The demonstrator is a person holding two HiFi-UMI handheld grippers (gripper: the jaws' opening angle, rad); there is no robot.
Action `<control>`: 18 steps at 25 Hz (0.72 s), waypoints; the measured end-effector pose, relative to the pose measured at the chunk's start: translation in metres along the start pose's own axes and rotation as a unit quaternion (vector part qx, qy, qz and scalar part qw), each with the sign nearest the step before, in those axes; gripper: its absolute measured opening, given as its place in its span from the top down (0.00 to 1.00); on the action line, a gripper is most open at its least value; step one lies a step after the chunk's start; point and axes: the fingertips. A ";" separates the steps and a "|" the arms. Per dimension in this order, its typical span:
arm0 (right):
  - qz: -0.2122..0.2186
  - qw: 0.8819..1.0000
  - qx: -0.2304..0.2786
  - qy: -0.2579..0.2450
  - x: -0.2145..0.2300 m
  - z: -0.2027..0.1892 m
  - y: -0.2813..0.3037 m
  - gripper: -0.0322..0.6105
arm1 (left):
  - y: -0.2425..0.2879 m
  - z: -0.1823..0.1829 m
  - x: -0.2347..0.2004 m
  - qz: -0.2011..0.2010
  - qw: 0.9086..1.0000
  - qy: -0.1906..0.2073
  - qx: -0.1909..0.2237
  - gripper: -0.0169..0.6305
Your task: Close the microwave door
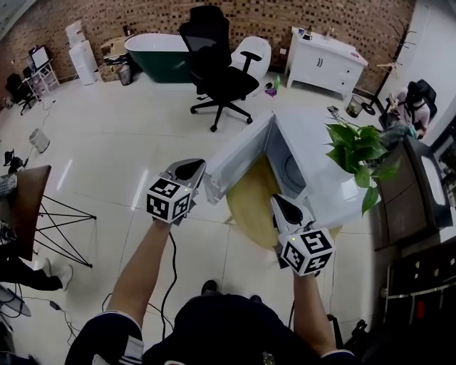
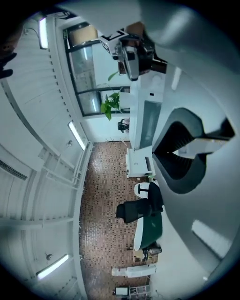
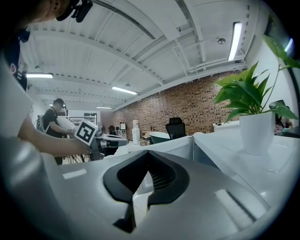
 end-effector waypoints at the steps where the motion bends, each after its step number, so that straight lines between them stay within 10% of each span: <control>1: -0.003 1.000 -0.001 0.000 0.000 0.000 0.001 0.95 | 0.002 -0.004 -0.011 0.007 1.000 0.001 -0.008 0.96; 18: -0.051 0.998 -0.019 0.012 0.013 -0.012 -0.017 0.95 | 0.029 -0.036 0.004 -0.045 0.998 -0.009 -0.048 0.96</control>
Point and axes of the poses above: the fingertips, and each gripper's own axes: y forward along the fingers, x to its right, z out of its top, and after that the axes turned 12 degrees about -y, right-handed
